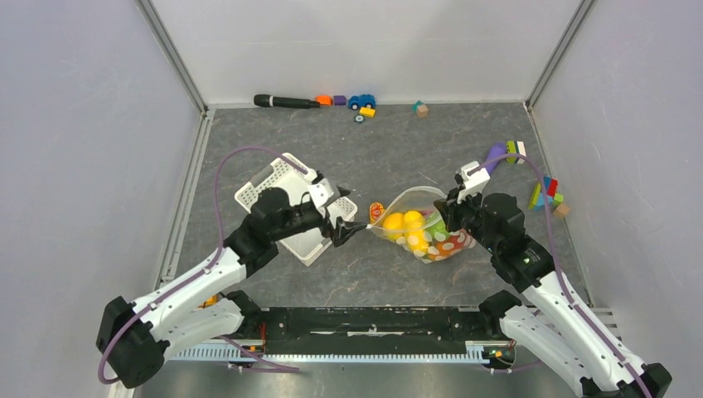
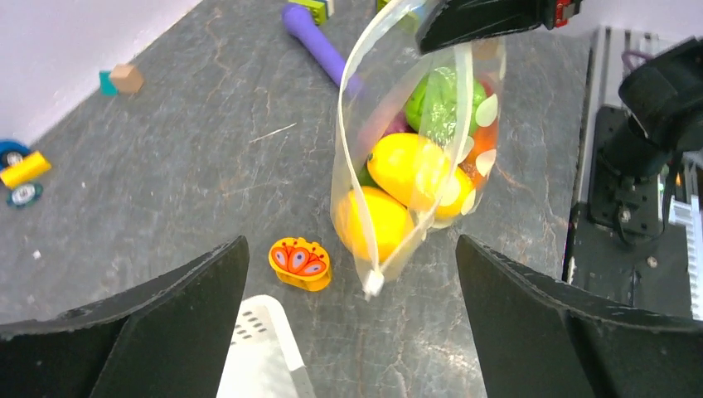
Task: Place the food in the zip-top bag and seal the zipper
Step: Adjust the zipper food storage bag at the center of the board.
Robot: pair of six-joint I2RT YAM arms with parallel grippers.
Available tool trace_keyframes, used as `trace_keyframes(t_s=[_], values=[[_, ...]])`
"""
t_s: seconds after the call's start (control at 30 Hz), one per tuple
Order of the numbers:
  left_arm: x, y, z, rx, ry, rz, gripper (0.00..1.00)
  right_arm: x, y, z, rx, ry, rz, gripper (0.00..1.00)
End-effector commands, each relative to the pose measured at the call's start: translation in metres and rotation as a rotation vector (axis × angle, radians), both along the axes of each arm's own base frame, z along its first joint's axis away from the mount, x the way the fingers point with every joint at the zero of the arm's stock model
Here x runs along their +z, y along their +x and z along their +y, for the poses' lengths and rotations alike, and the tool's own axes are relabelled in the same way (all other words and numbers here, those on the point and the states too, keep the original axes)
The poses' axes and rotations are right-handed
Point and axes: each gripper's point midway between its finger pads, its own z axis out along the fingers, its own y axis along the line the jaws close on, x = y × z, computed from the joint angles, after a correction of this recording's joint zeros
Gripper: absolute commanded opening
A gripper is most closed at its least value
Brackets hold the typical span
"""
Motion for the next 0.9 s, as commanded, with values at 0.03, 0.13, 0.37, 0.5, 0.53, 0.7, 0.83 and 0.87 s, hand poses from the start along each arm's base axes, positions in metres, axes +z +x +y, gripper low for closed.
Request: trace_keyframes(t_s=[0.03,0.13,0.37,0.5,0.53,0.7,0.83,0.87], values=[[0.002,0.007,0.005,0.117,-0.186,0.084,1.0,0.026,0.009,-0.017,-0.147,0.061,-0.024,0.0],[-0.014,0.006,-0.004,0.091,-0.188,0.163,1.0,0.023,0.011,-0.024,-0.194,0.065,-0.016,0.0],[-0.038,0.008,-0.027,0.014,-0.26,0.242,1.0,0.005,0.014,-0.045,-0.304,0.026,0.008,0.0],[-0.051,0.017,-0.038,0.006,-0.235,0.268,1.0,-0.001,0.012,-0.062,-0.393,0.017,0.02,0.0],[-0.053,0.019,-0.041,0.004,-0.242,0.272,1.0,-0.002,0.012,-0.066,-0.411,0.014,0.019,0.0],[-0.063,0.029,-0.062,-0.051,-0.249,0.305,1.0,0.008,0.008,-0.067,-0.403,0.037,-0.025,0.0],[-0.071,0.04,-0.079,-0.085,-0.25,0.325,1.0,0.016,0.005,-0.066,-0.376,0.05,-0.061,0.0],[-0.072,0.044,-0.082,-0.084,-0.249,0.318,1.0,0.018,0.004,-0.065,-0.369,0.053,-0.071,0.0]])
